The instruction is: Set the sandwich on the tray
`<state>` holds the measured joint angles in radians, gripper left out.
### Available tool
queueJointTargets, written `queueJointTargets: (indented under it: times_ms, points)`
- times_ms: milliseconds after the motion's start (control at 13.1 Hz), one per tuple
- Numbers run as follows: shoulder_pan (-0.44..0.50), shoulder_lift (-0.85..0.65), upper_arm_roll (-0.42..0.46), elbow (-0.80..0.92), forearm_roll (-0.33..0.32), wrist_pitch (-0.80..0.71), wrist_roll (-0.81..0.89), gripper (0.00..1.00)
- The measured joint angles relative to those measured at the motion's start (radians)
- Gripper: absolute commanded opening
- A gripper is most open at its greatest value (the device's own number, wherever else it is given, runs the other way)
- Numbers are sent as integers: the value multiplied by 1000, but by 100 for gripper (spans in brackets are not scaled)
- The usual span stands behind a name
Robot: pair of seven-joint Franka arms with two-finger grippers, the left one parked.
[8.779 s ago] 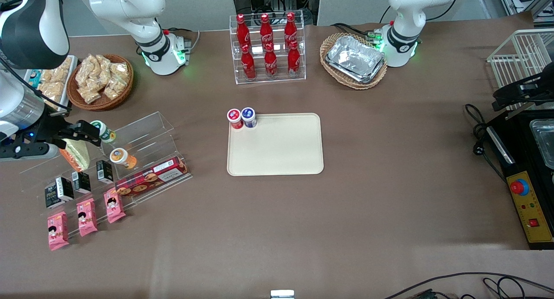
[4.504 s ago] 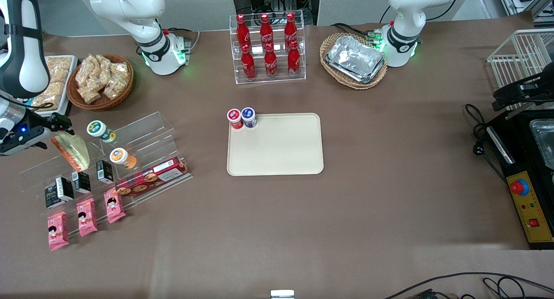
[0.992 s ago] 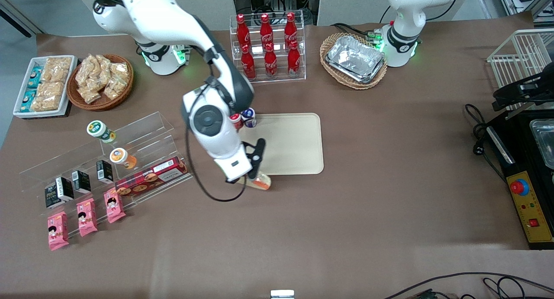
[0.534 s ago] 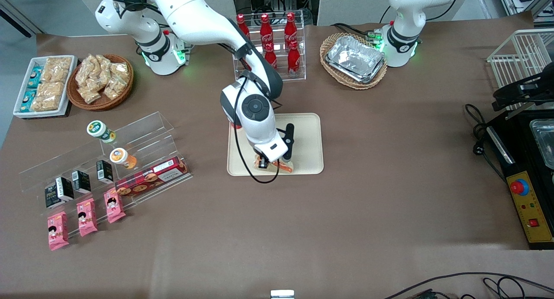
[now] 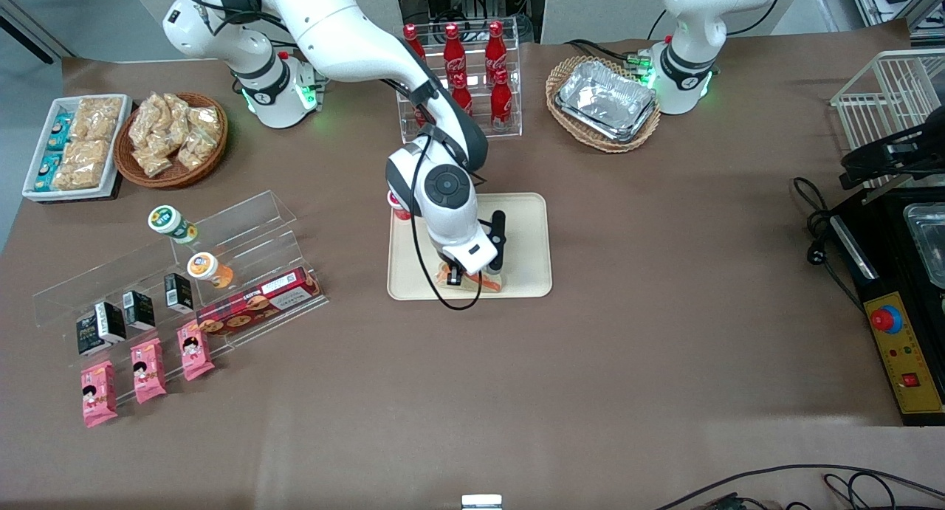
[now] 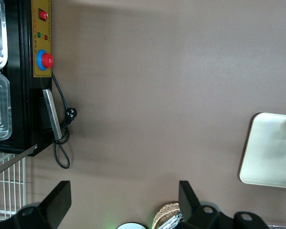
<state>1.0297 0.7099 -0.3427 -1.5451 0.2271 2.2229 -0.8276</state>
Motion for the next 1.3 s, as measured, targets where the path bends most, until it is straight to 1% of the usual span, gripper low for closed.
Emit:
queueJointTargets:
  times_ms: [76, 153, 382, 611, 687, 840, 1145, 1298]
  points:
    - [2, 5, 0, 0, 0, 3, 0, 97]
    - [3, 9, 0, 0, 0, 4, 1, 100]
    - [3, 10, -6, 3, 12, 9, 39, 100]
    - [-7, -7, -20, 14, 64, 6, 59, 100]
    - [-19, -21, -23, 17, 72, -7, 62, 100]
    - [-67, -73, -30, 29, 74, -78, 73, 100]
    - [-209, -238, -44, 38, 75, -269, 146, 100]
    - [-235, -295, -89, 37, 75, -334, 207, 100]
